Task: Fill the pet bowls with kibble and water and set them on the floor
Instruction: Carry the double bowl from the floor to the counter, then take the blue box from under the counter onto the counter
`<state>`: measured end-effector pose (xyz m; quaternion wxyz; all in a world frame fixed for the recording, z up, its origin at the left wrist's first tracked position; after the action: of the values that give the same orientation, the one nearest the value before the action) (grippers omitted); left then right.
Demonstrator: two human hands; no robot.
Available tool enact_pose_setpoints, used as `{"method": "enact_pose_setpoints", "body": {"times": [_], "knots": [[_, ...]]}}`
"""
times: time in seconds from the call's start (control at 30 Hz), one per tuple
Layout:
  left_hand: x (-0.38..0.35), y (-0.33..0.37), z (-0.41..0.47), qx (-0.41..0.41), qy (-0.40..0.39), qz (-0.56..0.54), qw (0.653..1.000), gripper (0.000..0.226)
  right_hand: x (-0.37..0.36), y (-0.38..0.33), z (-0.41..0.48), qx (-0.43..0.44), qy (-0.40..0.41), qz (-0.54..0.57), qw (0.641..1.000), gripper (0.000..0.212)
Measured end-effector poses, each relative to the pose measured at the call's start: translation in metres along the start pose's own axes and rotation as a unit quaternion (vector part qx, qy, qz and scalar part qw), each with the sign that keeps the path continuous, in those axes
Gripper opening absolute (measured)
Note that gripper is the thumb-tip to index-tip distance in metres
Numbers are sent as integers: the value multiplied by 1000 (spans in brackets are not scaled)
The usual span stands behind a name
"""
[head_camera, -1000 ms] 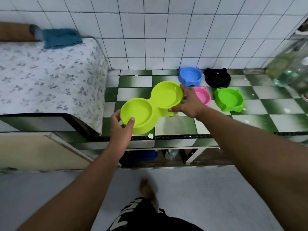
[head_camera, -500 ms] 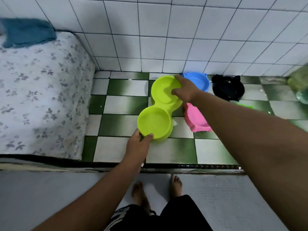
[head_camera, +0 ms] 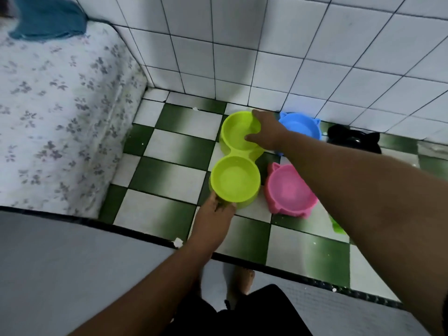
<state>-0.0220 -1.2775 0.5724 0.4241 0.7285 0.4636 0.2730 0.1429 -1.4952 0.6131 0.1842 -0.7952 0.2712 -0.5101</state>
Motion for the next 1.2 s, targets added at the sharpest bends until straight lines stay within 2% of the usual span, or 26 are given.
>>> {"method": "enact_pose_setpoints", "body": {"times": [0.23, 0.33, 0.4, 0.53, 0.63, 0.77, 0.9, 1.2], "knots": [[1, 2, -1, 3, 33, 18, 999, 60, -6, 8, 7, 0, -10, -1, 1000, 94], [4, -2, 1, 16, 35, 15, 999, 52, -3, 7, 2, 11, 10, -6, 1000, 94], [6, 1, -2, 18, 33, 10, 999, 43, -2, 3, -7, 21, 45, -6, 999, 90], [17, 5, -4, 11, -6, 47, 999, 57, -12, -14, -47, 51, 156, 17, 986, 81], [35, 9, -11, 11, -49, 119, 992, 79, -41, -41, -90, 89, 210, 4, 974, 68], [69, 11, -34, -18, -96, 209, 973, 68, -88, -84, -152, 117, 272, -9, 955, 56], [113, -5, -73, -57, -124, 283, 949, 71, -151, -112, -215, 77, 319, 17, 944, 46], [173, -86, -164, -110, -156, 368, 910, 54, -289, -139, -314, 33, 280, 50, 958, 41]]}}
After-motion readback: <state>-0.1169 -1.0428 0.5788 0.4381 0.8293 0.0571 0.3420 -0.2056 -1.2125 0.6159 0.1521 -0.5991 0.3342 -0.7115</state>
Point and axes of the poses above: each hand's wrist, its own z-axis towards the middle knuckle, its own x-axis out of the back of the hand, y = z × x, the point moved 7 cm from there along z, towards the middle knuckle, and after that the axes turned 10 degrees about -y, right-handed, at the moved point
